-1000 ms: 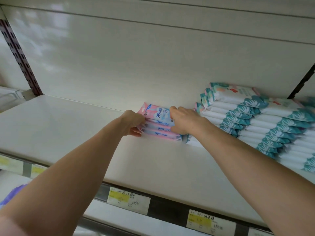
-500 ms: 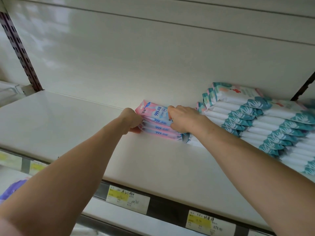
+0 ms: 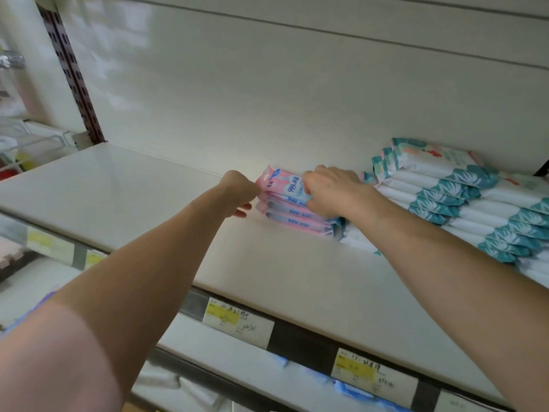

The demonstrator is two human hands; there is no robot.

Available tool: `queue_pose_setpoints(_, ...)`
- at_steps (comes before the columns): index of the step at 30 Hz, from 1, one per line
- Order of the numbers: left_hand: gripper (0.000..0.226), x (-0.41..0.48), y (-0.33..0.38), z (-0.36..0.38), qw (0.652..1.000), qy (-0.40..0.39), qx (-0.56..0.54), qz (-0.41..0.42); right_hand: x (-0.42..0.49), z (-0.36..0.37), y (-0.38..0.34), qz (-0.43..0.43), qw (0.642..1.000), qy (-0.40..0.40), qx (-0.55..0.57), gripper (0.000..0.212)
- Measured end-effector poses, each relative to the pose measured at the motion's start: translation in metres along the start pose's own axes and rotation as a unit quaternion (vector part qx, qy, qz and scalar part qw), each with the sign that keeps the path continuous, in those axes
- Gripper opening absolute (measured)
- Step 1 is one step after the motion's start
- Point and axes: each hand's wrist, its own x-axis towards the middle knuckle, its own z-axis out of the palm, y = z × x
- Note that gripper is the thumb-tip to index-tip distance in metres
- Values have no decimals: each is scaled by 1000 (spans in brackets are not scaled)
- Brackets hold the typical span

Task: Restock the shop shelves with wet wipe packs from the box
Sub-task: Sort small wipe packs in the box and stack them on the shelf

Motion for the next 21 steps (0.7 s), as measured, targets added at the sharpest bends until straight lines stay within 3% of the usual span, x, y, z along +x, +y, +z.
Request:
queue_pose_setpoints(4, 25, -25, 3, -10, 999, 37, 8, 11, -8, -13, -23, -65, 997, 30, 14, 12)
queue_pose_setpoints(7, 25, -49, -2, -19, 996, 82, 25, 11, -15, -22, -41, -118, 992, 42, 26, 23)
queue_pose_setpoints(9, 25, -70, -8, -25, 992, 122, 39, -8, -19, -24, -53, -152, 987, 53, 22, 10)
queue_pose_setpoints(11, 25, -92, -16, -29, 986, 160, 43, -26, -25, -25, -66, -186, 980, 60, 25, 14)
queue_pose_setpoints(21, 15, -240, -67, -19, 934, 328, -51, -130, -112, -23, -124, -392, 916, 78, 36, 14)
